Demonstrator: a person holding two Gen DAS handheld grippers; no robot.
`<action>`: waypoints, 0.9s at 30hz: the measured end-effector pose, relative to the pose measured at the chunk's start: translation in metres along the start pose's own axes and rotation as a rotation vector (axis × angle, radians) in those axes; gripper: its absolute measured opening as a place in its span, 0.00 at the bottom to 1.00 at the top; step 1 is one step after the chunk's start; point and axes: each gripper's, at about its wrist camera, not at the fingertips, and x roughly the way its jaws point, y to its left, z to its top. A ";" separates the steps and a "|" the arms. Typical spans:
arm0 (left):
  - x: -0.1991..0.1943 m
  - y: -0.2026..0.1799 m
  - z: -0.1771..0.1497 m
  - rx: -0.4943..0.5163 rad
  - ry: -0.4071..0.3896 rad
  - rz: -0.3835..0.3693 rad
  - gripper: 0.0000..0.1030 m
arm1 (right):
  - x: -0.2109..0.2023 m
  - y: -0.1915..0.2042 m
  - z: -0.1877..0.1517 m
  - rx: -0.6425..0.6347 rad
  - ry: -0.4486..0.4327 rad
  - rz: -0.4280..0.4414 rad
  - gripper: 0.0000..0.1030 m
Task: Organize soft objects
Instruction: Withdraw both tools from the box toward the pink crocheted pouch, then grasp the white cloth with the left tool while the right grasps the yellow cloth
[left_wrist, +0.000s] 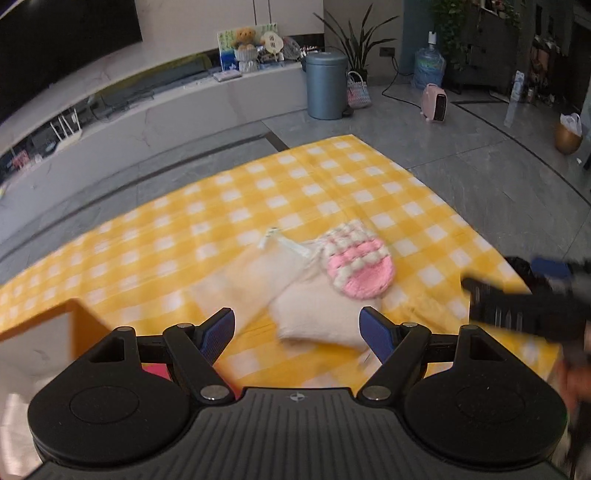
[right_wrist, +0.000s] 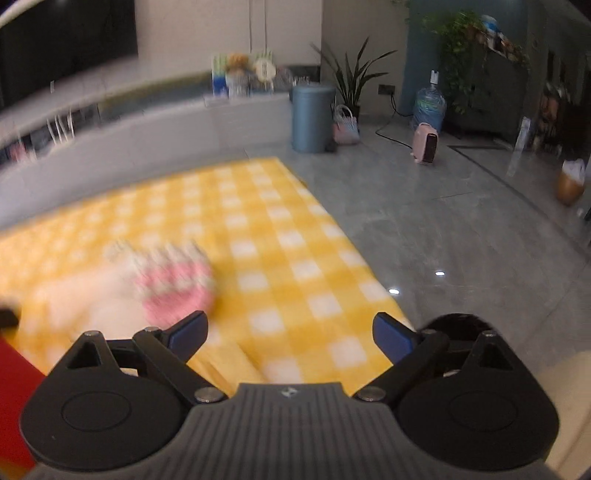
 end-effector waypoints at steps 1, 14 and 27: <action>0.010 -0.004 0.003 -0.012 0.019 -0.011 0.88 | 0.003 0.002 -0.004 -0.044 0.014 -0.008 0.92; 0.110 -0.021 0.012 0.036 0.218 -0.054 0.87 | 0.042 0.024 -0.015 -0.130 0.137 0.159 0.91; 0.129 -0.031 0.015 0.173 0.233 -0.048 0.88 | 0.060 0.042 -0.019 -0.193 0.194 0.218 0.91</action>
